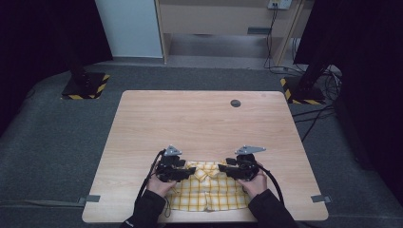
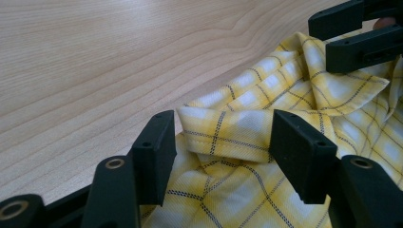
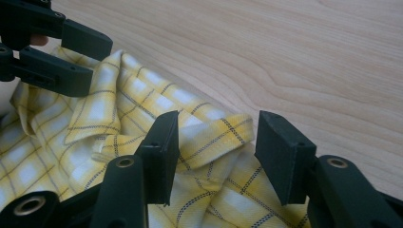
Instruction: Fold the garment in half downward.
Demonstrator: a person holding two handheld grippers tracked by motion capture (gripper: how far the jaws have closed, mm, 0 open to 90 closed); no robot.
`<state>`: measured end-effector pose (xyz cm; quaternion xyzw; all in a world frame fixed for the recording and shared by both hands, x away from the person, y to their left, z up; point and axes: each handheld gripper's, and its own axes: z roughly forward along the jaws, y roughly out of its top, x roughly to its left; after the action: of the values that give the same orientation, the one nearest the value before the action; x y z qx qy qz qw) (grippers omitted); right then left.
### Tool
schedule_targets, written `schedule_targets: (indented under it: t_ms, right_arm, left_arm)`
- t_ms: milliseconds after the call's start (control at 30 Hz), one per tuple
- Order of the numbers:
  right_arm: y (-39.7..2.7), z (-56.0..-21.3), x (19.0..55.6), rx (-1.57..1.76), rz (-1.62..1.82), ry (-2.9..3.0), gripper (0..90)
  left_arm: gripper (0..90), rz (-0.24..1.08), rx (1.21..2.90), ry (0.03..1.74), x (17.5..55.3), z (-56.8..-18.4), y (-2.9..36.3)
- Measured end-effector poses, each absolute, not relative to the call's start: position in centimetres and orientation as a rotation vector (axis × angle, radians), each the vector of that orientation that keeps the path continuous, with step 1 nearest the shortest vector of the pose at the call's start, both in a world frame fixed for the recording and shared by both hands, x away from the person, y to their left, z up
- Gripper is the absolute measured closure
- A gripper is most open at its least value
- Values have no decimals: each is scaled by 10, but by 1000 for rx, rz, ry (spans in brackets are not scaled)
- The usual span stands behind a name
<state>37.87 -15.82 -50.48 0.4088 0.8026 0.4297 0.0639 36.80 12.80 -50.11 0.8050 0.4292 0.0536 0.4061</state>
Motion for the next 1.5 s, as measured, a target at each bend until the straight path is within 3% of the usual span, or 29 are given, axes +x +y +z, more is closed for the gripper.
schedule_targets:
  t_ms: [167,700,1033,1267,1500]
  right_arm:
    - [-156,-508,378,1232,1273,2433,557]
    - [-151,-516,371,1235,1228,2393,789]
    - [-150,-513,367,1224,1230,2372,816]
    - [-155,-499,355,1175,1312,2333,821]
    - [-165,-482,322,1080,1418,2333,815]
  left_arm:
    - [430,125,2041,1086,370,-505,128]
    - [674,217,2036,1093,363,-512,125]
    - [801,303,2030,1085,356,-507,123]
    - [812,368,2024,1027,337,-487,124]
    - [807,372,2012,923,290,-462,129]
